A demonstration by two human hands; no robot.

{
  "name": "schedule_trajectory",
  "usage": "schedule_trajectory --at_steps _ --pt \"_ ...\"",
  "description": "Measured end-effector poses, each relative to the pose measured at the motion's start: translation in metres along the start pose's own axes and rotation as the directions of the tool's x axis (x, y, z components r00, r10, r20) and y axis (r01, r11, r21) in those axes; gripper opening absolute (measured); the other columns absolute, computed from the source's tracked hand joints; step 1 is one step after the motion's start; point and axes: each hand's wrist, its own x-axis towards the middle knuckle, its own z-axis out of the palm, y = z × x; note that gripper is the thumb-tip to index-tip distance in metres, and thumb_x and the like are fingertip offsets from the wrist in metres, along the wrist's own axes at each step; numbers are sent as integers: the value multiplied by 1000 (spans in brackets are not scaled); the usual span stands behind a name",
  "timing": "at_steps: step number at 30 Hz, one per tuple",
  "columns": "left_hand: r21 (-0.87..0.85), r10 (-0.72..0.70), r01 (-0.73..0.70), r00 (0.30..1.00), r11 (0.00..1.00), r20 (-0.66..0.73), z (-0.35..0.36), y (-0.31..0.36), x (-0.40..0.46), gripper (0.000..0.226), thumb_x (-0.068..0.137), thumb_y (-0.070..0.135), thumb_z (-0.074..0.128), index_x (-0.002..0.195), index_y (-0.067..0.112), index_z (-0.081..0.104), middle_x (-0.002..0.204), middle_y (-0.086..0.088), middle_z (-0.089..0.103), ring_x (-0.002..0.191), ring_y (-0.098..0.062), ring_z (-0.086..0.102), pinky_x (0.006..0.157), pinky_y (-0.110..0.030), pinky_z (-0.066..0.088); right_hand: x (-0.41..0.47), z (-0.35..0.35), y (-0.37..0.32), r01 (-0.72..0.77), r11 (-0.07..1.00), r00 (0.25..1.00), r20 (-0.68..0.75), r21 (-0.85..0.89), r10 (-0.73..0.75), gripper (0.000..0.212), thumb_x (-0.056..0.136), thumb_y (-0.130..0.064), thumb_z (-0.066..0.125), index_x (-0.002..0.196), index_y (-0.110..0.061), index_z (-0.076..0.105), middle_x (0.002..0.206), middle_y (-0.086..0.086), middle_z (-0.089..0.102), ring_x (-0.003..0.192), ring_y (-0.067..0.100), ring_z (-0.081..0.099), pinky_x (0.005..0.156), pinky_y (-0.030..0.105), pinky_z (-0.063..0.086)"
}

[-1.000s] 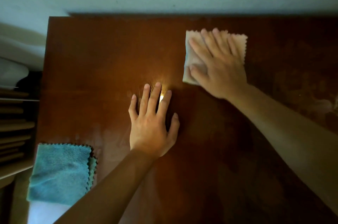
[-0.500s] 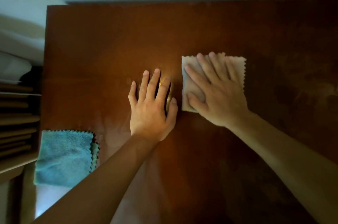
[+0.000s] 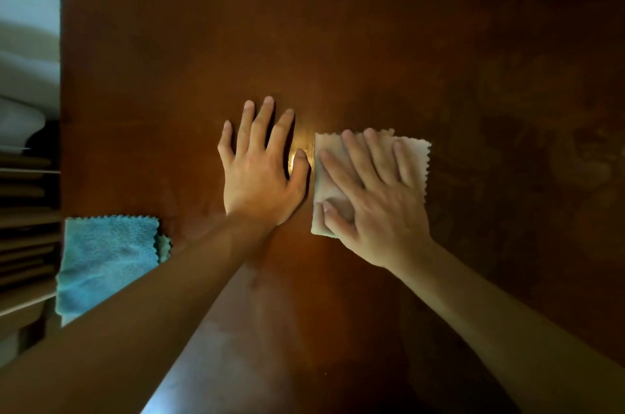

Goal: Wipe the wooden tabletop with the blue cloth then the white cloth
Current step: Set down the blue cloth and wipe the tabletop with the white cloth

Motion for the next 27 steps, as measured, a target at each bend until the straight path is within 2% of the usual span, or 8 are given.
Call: schedule_trajectory --at_steps 3,7,10,14,18,20,24,27 --pt "-3 -3 3 1000 1000 -3 0 -1 1 57 98 44 40 149 18 45 162 -9 33 154 -29 18 123 -55 9 22 -2 10 35 999 998 50 -19 -34 68 99 -58 44 159 -28 34 168 8 28 157 31 19 125 57 18" --pt "-9 -12 12 1000 1000 1 0 0 1 58 97 45 41 150 19 45 162 -8 33 154 -28 17 124 -54 8 43 -2 12 -43 996 993 106 -75 51 71 100 -61 30 163 -29 24 171 8 19 159 31 11 127 56 11" --pt "-43 -15 15 1000 999 -5 0 -1 -1 58 96 45 42 149 20 46 162 -7 34 155 -27 17 124 -53 7 21 -1 -2 -79 994 992 96 -78 87 69 102 -58 30 164 -28 21 171 8 14 159 30 6 127 55 10" --pt "-152 -26 25 1000 988 -7 -4 -3 0 56 94 43 50 146 21 50 160 -5 37 154 -25 18 124 -48 4 -41 5 -39 -79 997 997 10 9 79 68 100 -55 44 160 -25 33 169 7 24 158 30 16 125 58 19" --pt "-209 14 -8 1000 978 25 -13 -4 -5 52 95 38 56 145 22 51 160 -2 37 154 -22 18 123 -48 3 -46 6 -40 -49 999 998 -26 13 50 67 97 -56 48 157 -28 40 166 6 32 156 29 23 124 58 22" --pt "-180 52 -48 998 982 20 -16 -3 -25 48 98 36 55 144 20 53 159 -2 39 153 -21 22 123 -49 5 -31 6 -33 -44 999 999 -11 -11 44 68 97 -58 46 158 -29 38 167 7 31 156 29 22 125 56 21" --pt "-192 60 -55 998 980 20 -17 -1 -85 44 99 28 53 140 15 57 155 -5 45 150 -23 30 120 -53 13 1 6 -19 -124 990 990 54 -71 128 72 99 -62 34 162 -29 25 170 8 22 158 31 15 128 53 10" --pt "-209 78 -69 996 976 35 -12 -5 -113 43 99 22 52 141 13 56 155 -7 45 150 -24 29 121 -53 15 3 7 -25 -141 988 987 66 -58 144 71 101 -61 29 163 -27 24 170 9 19 158 32 13 128 55 8"
